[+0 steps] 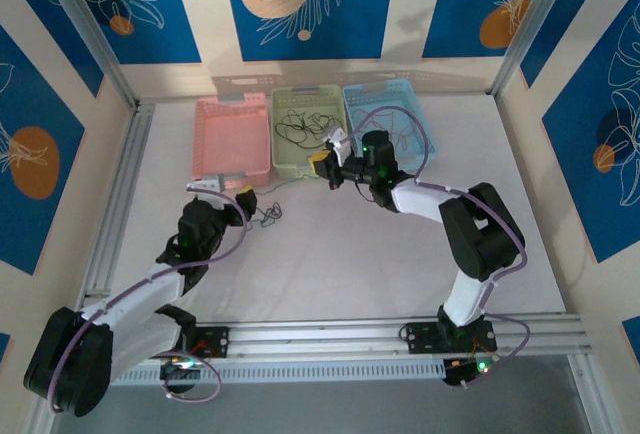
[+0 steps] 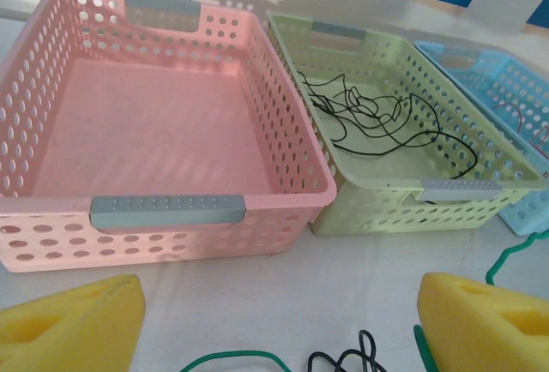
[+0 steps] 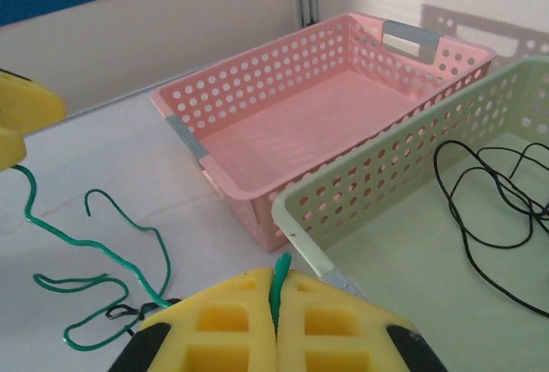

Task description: Untangle the cables

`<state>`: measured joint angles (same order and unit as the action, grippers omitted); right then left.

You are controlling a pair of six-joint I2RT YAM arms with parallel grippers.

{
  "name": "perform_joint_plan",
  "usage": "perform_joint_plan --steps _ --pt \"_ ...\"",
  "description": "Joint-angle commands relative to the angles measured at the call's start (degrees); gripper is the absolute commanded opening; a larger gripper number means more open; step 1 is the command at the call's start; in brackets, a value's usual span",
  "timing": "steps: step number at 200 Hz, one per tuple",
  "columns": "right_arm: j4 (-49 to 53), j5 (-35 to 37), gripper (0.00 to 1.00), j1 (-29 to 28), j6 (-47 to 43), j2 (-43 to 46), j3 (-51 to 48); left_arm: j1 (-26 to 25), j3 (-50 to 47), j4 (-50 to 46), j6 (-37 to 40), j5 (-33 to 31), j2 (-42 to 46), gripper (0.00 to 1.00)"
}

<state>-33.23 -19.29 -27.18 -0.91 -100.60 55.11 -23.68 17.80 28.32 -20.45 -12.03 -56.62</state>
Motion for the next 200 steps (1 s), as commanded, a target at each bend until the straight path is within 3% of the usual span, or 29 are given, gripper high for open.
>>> perform_joint_plan --steps 1,43,52,55,61,89,112,165,200 --pt "-5.51 0.6 0.0 2.08 5.21 2.18 -2.44 0.57 -0.51 1.34 0.23 -0.04 1.1 0.86" --pt "-11.37 3.06 0.0 6.8 12.68 4.55 -6.36 0.57 -0.92 1.44 0.17 -0.55 1.9 0.87" --pt "-10.67 4.52 0.0 6.72 12.18 4.7 -6.3 0.57 -1.23 1.58 -0.02 -0.63 2.58 0.9" --pt "-10.36 5.05 0.0 6.7 12.01 4.83 -6.27 0.57 -1.39 1.8 -0.07 -0.51 2.86 0.96" --pt "-9.18 6.85 0.0 6.47 11.53 4.9 -6.03 0.57 -1.86 2.35 -0.03 -0.14 3.49 1.0" --pt "-4.48 16.39 0.0 6.82 11.47 5.06 -5.16 0.57 -4.98 6.28 0.14 2.45 7.56 1.0" --pt "-4.56 16.06 0.0 7.39 12.04 5.05 -5.46 0.57 -6.93 8.28 0.01 3.3 10.27 1.0" --pt "-6.72 15.76 0.0 5.19 14.48 4.6 -4.34 0.56 -3.47 1.79 -1.45 -4.63 6.08 1.0" --pt "1.47 20.45 0.0 1.77 20.24 0.63 5.79 0.52 -4.64 -1.14 -3.24 -13.09 9.66 0.99"
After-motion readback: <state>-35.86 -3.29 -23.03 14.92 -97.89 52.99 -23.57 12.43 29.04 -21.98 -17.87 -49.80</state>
